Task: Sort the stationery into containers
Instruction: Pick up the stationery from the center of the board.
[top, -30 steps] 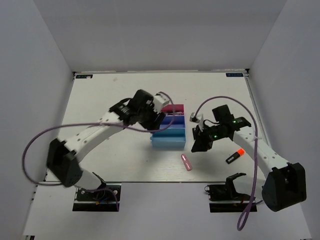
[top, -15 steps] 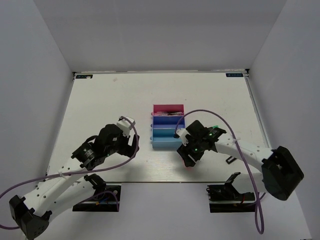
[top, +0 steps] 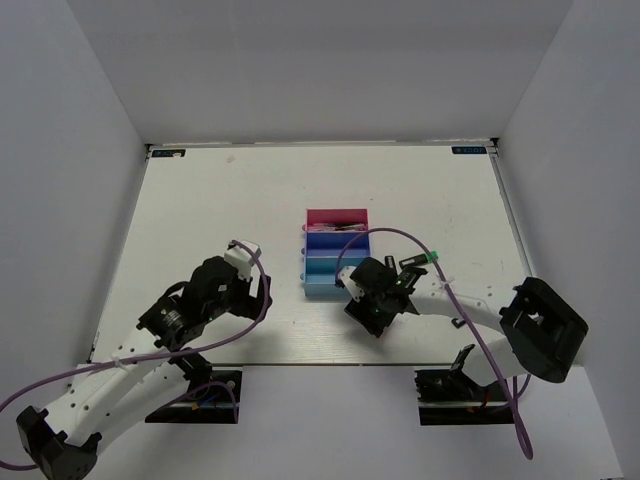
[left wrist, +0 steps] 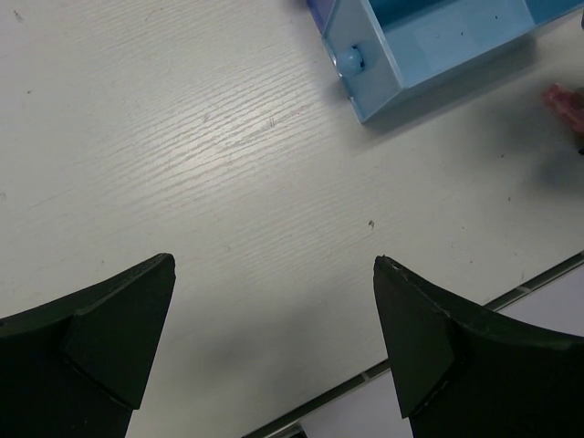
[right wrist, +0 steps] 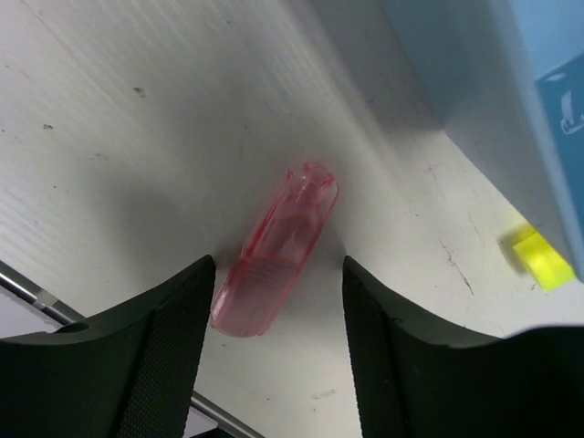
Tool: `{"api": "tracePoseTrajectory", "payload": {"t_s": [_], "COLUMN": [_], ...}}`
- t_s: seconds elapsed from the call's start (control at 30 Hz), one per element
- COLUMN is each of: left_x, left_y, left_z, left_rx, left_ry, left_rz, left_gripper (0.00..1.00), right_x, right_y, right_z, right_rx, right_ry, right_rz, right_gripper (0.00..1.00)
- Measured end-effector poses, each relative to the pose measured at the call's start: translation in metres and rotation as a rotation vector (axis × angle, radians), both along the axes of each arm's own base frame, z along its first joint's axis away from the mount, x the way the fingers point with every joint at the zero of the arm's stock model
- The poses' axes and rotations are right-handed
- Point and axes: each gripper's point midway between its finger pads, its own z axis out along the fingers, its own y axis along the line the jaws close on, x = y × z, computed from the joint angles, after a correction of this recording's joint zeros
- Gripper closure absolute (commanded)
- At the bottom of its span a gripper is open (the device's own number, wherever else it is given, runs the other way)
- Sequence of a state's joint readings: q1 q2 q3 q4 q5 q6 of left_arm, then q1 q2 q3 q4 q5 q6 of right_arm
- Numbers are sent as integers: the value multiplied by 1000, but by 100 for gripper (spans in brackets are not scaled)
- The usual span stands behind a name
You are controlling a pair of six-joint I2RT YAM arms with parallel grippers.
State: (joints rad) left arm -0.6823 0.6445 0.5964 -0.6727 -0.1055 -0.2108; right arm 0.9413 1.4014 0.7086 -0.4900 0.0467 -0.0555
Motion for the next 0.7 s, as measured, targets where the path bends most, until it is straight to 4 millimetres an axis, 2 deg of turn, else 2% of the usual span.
{"api": "tracePoseTrajectory", "payload": {"t_s": [0.13,0.27,0.3,0.43,0.5,0.53,0.7], "left_x": [0,-1,-1,-1,-1,-1,-1], "left_y": [0,1,1,3,4,5,4], "left_z": [3,7,8,10,10,10,10], "left_rx": [-9,-22,-24,-31,-32,-32,-32], "left_ry": [-10,-25,-29,-38,-40,-40,-39], "left_rz": [1,2,3,11,14,15,15], "left_gripper": [0,0,0,0,0,0,0], "right_x": [-2,-4,-5,-7,-8,-10,-20], "right_y": [4,13,15,20,21,22,27], "right_z": [0,0,0,0,0,0,1], "right_rx": [-9,-15,-14,-9,-5,0,33], "right_ry": [-16,-8,-4,5,12,19,68], "right_rz": [20,45,50,68,73,78,129], "right_gripper": [46,61,71,91,97,100,100]}}
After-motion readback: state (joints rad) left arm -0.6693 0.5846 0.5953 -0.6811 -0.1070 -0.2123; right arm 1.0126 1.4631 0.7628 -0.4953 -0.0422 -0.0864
